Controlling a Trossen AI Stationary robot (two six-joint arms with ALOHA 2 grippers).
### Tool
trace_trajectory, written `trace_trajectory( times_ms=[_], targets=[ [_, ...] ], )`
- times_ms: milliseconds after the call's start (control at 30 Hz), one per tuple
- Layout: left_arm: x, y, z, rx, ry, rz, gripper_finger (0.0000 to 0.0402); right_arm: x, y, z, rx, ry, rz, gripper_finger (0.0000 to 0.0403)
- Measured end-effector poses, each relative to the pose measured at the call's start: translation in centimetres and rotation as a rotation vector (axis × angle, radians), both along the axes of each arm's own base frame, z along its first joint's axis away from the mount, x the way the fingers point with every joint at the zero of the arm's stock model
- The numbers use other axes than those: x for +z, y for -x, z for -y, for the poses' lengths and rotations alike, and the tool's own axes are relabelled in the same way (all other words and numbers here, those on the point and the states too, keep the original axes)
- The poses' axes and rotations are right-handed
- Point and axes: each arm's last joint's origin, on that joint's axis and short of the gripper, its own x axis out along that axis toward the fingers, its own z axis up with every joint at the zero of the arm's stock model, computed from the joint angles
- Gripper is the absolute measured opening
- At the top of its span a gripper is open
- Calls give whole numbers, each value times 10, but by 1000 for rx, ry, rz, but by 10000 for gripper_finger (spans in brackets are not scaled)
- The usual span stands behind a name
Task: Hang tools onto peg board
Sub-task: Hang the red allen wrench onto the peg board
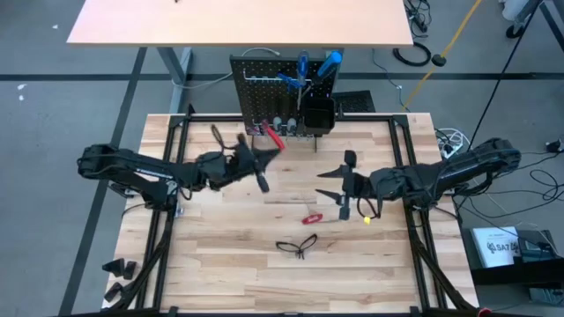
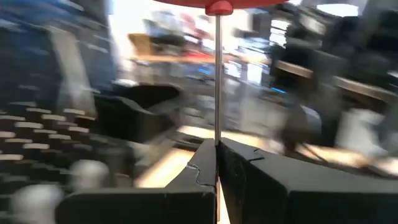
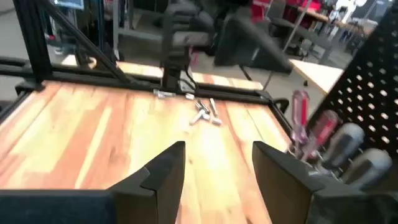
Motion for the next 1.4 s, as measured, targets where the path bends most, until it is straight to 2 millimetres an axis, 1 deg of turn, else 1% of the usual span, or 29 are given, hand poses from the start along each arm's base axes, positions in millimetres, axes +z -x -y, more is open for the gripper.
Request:
trace_trajectory(
  times_ms=[67, 167, 333, 467, 600, 733, 833, 933, 1067, 1233, 1400],
  targets=[
    [5, 1, -6, 94, -18, 24, 2, 2, 4, 1, 0, 0, -6, 177],
    [17, -4, -20, 180, -24, 40, 2, 0, 5, 1, 1, 6, -26, 173],
    [36, -17, -45, 259, -2, 4, 2, -6, 1, 0, 2, 21, -61, 172],
    [49, -24, -62, 315, -1, 18, 2, -8, 0, 0, 4, 38, -79, 172],
    [47, -28, -81, 367, 22, 9, 2, -11, 0, 0, 5, 54, -101, 172],
    [39, -33, -99, 417, 69, -24, 2, -12, 1, 0, 5, 58, -116, 171],
    [32, -34, -109, 442, 72, -41, 1, -12, 1, 0, 5, 58, -115, 171],
    [30, -34, -116, 463, 72, -42, 1, -12, 1, 0, 6, 62, -122, 171],
    [30, -33, -120, 474, 73, -41, 1, -13, 1, 0, 6, 64, -124, 171],
    [33, -32, -122, 466, 68, 0, 1, -13, 1, 1, 6, 64, -124, 171],
    [34, -31, -124, 462, 67, 0, 1, -12, 0, 4, -4, 57, -113, 171]
  ],
)
